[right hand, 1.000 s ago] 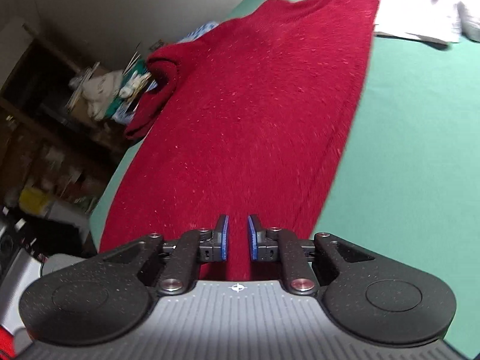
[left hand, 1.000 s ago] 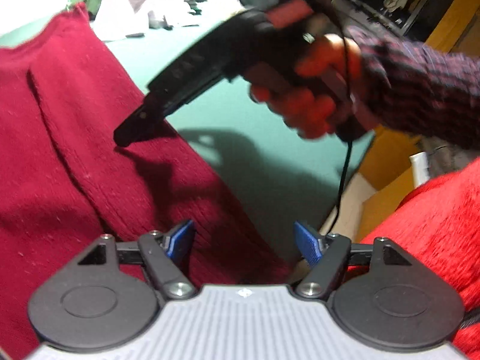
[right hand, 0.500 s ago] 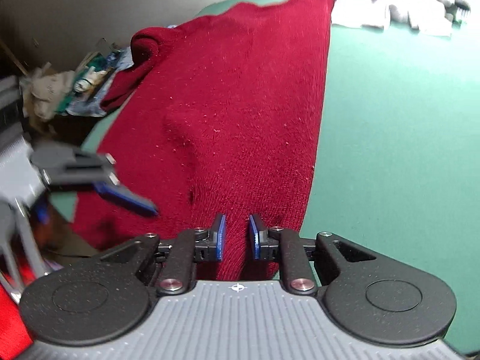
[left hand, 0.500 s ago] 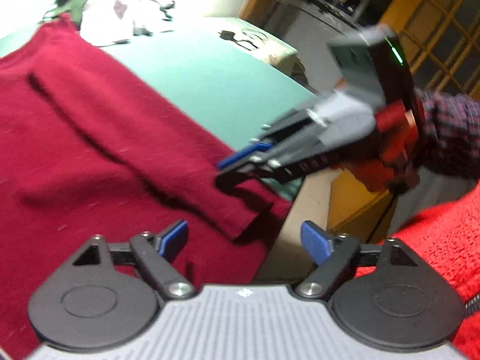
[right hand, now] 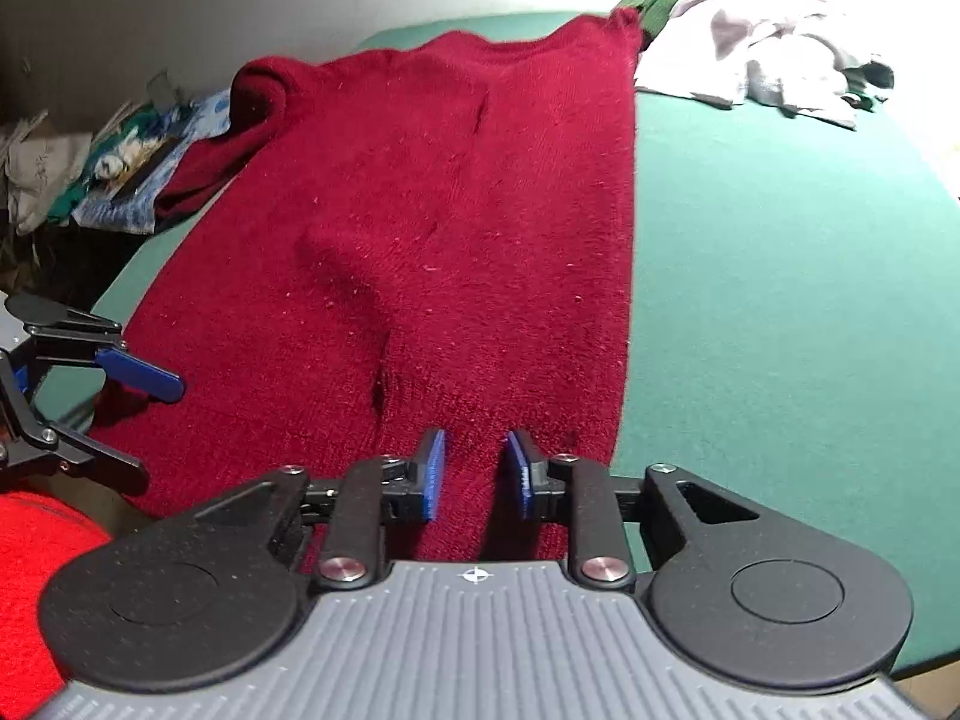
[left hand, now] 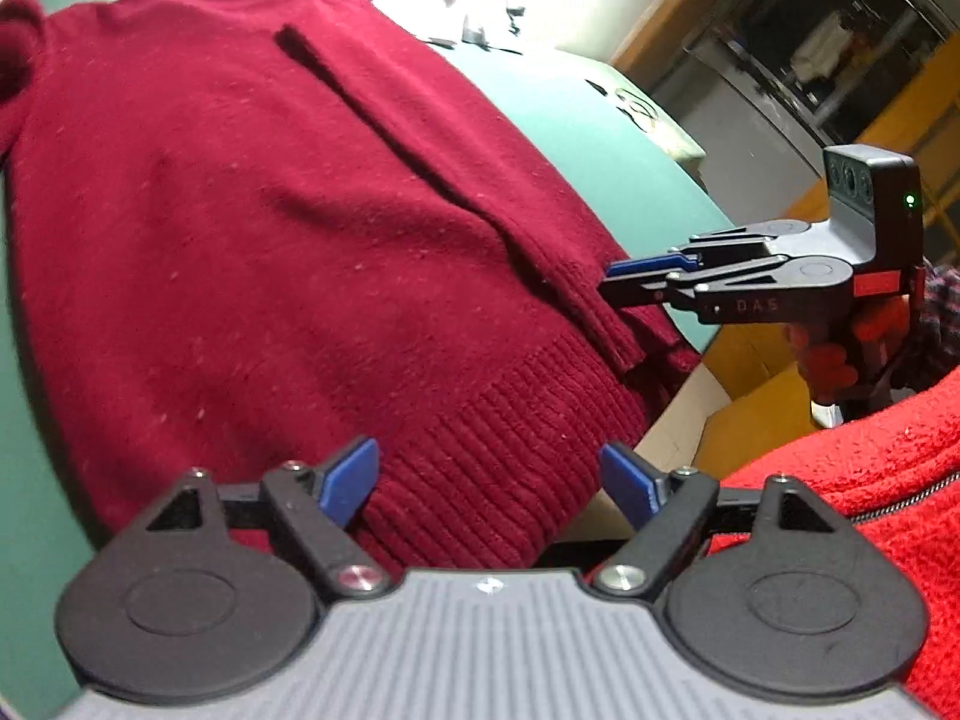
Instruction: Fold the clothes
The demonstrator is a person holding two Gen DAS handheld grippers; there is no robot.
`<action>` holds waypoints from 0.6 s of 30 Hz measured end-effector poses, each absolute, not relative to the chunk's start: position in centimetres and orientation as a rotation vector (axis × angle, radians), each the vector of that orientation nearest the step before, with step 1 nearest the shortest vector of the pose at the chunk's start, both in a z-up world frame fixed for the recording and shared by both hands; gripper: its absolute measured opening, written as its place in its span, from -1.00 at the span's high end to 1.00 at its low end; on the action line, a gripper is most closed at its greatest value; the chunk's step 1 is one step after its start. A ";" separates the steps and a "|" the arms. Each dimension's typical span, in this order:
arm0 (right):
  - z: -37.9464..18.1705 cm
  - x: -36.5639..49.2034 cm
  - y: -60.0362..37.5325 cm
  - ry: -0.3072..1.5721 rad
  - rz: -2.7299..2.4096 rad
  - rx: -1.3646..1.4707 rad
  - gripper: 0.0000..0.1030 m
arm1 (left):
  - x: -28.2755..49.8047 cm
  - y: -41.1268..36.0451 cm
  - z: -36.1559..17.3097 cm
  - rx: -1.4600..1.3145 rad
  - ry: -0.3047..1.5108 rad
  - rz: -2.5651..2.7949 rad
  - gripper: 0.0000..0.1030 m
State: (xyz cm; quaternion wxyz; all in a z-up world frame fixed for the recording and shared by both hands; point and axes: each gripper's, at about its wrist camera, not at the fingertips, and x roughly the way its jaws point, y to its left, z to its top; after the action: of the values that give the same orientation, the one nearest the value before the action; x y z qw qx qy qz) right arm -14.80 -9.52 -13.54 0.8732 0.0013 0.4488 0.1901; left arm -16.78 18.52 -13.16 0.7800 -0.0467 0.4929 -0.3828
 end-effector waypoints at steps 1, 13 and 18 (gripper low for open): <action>-13.0 -14.5 -9.4 0.919 0.406 0.001 0.53 | -16.8 19.0 -13.1 -0.112 1.070 -0.804 -0.58; -14.7 -6.0 -4.1 0.839 0.533 -0.008 0.64 | -11.4 17.3 -11.5 -0.067 0.884 -0.430 -0.50; -14.9 -6.8 -4.3 0.829 0.587 -0.058 0.61 | -12.7 17.5 -13.2 -0.046 0.886 -0.305 -0.20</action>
State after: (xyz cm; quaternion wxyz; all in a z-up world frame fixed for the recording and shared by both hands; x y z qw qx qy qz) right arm -6.80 -4.31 -14.87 0.8733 -0.0276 0.3970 0.2810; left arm -12.66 17.54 -13.16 0.8921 -0.0220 0.4269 -0.1467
